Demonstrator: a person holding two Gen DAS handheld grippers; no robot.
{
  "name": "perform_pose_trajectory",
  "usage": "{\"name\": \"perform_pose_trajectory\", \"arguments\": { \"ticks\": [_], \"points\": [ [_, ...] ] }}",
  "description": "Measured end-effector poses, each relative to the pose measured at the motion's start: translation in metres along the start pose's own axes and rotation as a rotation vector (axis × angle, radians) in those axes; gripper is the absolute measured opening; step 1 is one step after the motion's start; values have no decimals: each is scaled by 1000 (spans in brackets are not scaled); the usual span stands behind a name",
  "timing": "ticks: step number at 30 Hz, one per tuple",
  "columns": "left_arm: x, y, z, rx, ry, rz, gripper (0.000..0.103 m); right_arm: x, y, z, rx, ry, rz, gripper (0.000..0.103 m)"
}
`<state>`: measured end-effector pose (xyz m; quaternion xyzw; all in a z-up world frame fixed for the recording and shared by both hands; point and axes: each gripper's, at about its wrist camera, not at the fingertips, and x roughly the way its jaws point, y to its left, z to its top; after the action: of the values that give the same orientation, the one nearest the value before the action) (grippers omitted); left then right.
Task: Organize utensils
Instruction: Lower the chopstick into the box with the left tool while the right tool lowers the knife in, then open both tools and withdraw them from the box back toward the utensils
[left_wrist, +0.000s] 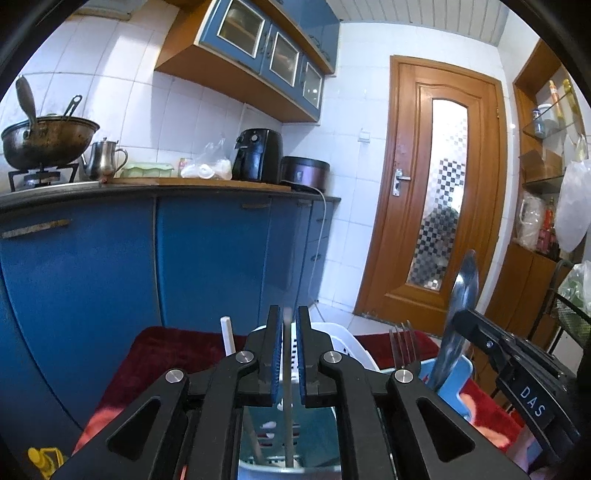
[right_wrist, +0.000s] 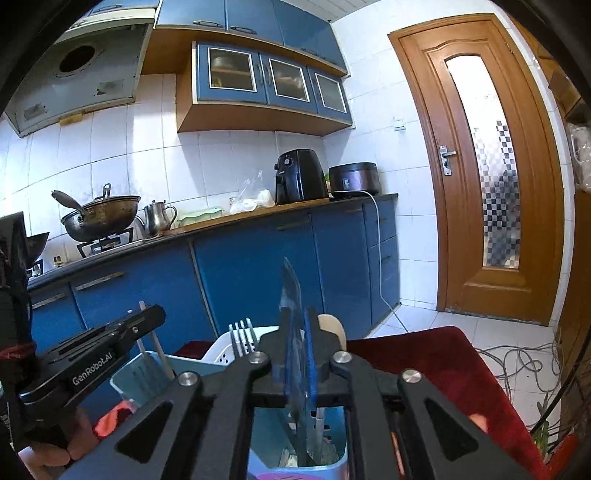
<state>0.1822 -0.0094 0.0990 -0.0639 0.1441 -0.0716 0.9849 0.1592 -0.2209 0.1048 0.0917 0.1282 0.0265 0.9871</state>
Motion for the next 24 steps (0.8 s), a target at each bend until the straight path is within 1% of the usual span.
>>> {"name": "perform_pose_trajectory", "arguments": {
  "ticks": [2, 7, 9, 11, 14, 19, 24],
  "points": [
    [-2, 0, 0, 0, 13, -2, 8, -6, 0, 3, 6, -4, 13, 20],
    [-12, 0, 3, -2, 19, -4, 11, -19, 2, 9, 19, -19, 21, 22],
    [-17, -1, 5, -2, 19, -9, 15, -25, 2, 11, 29, -20, 27, 23],
    [-23, -2, 7, 6, 18, -14, 23, -31, 2, 13, 39, -20, 30, 24],
    [-34, -5, 9, 21, 9, -14, 29, -38, 3, 15, 50, -14, 33, 24],
    [-50, -10, 12, 37, 9, -21, 30, -51, 4, 18, 68, -1, 48, 25],
    [-65, -14, 13, 48, 26, -30, 30, -66, 5, 18, 89, 22, 64, 25]
  ]
}}
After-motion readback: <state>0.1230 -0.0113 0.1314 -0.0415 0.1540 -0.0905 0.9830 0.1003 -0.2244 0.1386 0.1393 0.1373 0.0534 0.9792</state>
